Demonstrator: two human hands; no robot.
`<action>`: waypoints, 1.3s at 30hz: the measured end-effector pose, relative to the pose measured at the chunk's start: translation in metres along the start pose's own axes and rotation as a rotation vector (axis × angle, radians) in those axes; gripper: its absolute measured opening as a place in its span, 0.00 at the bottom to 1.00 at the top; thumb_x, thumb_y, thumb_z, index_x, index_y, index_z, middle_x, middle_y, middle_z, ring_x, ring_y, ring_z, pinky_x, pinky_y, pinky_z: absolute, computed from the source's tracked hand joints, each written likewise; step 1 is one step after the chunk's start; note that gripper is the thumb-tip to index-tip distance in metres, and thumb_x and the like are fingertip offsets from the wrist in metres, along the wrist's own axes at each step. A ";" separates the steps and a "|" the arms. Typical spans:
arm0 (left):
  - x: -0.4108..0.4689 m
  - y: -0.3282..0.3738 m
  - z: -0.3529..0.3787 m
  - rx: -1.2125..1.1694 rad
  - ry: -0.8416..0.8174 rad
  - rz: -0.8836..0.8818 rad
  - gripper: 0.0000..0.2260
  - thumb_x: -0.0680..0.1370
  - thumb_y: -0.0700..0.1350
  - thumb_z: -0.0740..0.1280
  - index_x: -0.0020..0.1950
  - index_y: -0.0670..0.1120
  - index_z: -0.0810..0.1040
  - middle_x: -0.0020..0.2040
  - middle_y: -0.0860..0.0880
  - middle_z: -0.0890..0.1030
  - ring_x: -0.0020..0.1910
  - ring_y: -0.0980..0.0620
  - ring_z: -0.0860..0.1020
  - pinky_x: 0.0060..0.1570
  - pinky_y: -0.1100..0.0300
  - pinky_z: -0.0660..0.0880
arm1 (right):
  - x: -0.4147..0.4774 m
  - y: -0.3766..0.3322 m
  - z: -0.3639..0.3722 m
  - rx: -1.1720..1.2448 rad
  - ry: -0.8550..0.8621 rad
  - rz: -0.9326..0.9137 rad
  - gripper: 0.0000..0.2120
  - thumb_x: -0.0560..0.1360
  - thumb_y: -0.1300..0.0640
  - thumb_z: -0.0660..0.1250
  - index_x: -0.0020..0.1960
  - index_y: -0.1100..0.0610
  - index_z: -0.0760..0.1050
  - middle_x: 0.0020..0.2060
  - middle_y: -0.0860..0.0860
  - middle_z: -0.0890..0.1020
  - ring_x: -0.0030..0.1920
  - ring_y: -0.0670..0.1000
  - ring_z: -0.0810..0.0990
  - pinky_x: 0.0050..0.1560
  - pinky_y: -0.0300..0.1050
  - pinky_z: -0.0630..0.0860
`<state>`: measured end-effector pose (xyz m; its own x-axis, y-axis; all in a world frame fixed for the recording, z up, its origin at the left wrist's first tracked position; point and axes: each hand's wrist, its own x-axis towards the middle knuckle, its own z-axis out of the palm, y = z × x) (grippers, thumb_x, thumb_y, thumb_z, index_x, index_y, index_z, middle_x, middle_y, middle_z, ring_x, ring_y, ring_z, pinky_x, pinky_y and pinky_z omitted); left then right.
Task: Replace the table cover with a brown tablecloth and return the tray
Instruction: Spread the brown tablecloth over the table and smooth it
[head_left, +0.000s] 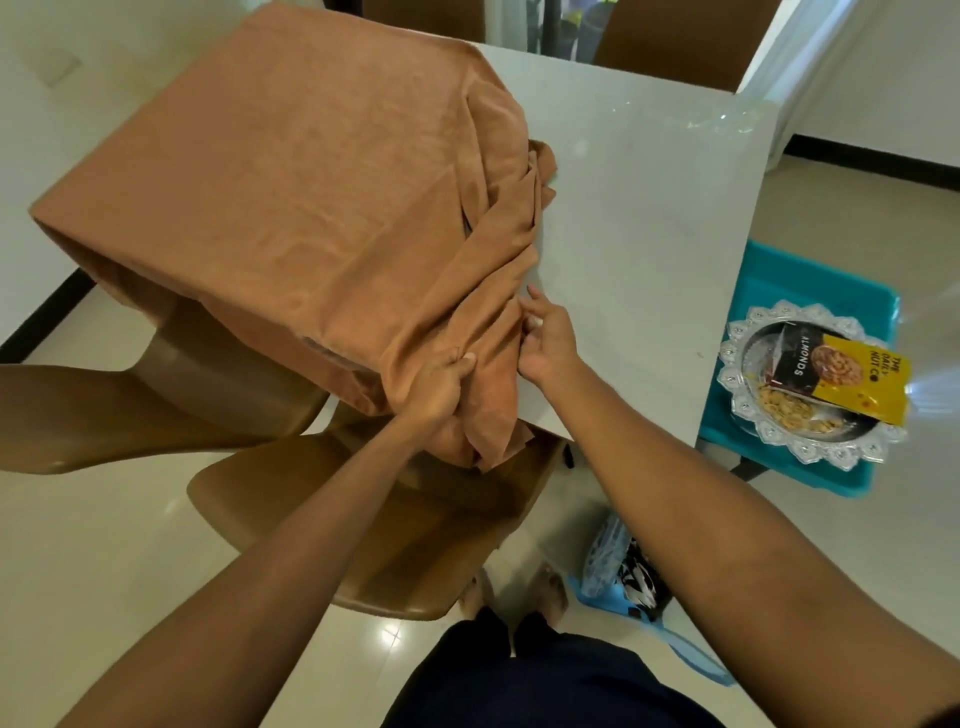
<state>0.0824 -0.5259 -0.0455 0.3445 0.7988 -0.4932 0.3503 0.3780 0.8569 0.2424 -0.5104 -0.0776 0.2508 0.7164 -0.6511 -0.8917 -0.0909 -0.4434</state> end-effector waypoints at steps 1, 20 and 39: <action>0.003 0.002 0.005 0.010 -0.018 0.021 0.10 0.85 0.47 0.59 0.52 0.46 0.79 0.51 0.48 0.81 0.49 0.54 0.79 0.49 0.59 0.75 | -0.001 -0.010 0.002 0.061 -0.031 -0.028 0.28 0.78 0.67 0.63 0.75 0.51 0.68 0.57 0.61 0.78 0.56 0.59 0.80 0.64 0.57 0.76; 0.009 -0.012 0.066 0.373 -0.574 0.071 0.12 0.80 0.45 0.66 0.38 0.41 0.76 0.30 0.45 0.79 0.27 0.52 0.77 0.30 0.58 0.76 | -0.007 -0.116 -0.106 -1.347 0.571 -0.391 0.17 0.77 0.59 0.61 0.64 0.62 0.78 0.55 0.59 0.82 0.51 0.58 0.82 0.48 0.45 0.81; 0.207 0.064 0.072 0.634 -0.010 0.508 0.06 0.74 0.41 0.65 0.48 0.46 0.80 0.46 0.51 0.80 0.45 0.53 0.76 0.46 0.58 0.70 | 0.167 -0.225 -0.048 -1.568 0.464 -0.495 0.27 0.74 0.42 0.64 0.70 0.50 0.73 0.66 0.52 0.77 0.66 0.56 0.75 0.65 0.54 0.74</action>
<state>0.2386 -0.3705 -0.1034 0.6009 0.7962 -0.0706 0.5750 -0.3692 0.7301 0.5031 -0.4031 -0.1160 0.7021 0.6628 -0.2603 0.4252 -0.6835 -0.5933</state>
